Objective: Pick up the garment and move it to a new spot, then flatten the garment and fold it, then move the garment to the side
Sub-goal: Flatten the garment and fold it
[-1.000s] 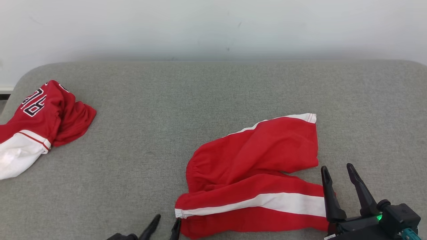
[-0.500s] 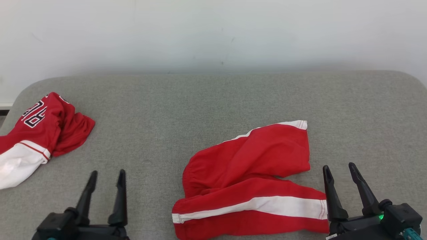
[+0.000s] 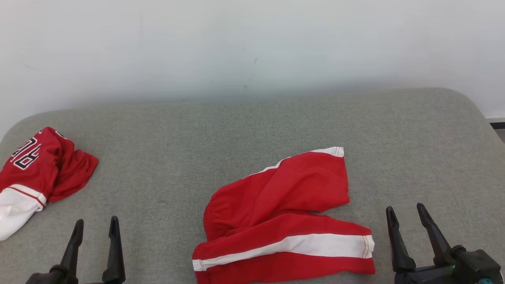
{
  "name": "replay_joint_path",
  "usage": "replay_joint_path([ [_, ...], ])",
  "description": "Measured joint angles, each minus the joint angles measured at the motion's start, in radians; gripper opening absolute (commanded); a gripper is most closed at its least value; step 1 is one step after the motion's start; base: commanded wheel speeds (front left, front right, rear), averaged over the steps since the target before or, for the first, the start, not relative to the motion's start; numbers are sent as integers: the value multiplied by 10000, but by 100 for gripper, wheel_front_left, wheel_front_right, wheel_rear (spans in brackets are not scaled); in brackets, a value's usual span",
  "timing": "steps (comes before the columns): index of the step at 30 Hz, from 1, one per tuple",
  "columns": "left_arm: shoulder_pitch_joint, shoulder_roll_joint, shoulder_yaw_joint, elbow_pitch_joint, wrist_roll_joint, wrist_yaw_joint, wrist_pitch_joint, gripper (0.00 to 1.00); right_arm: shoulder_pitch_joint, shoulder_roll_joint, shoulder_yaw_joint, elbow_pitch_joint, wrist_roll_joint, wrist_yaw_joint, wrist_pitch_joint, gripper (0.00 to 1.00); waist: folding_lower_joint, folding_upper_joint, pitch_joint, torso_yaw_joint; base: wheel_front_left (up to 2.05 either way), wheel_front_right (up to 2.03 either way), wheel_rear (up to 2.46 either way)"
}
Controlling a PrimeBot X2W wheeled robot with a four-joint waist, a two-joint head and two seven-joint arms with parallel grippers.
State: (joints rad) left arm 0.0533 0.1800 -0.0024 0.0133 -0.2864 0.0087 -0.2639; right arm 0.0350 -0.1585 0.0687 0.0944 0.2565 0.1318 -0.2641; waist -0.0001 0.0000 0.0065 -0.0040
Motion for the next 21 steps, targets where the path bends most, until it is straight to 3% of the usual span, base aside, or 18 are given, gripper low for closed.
replay_joint_path([
  [9,285,-113,130,295,648,-449,0,100,370,21,-105,-40,-209,2,0,100,0,0,-118,9,0,0,0],
  [21,377,-428,332,543,1135,-719,0,100,475,15,33,69,-359,0,0,100,1,0,-150,148,0,0,0],
])
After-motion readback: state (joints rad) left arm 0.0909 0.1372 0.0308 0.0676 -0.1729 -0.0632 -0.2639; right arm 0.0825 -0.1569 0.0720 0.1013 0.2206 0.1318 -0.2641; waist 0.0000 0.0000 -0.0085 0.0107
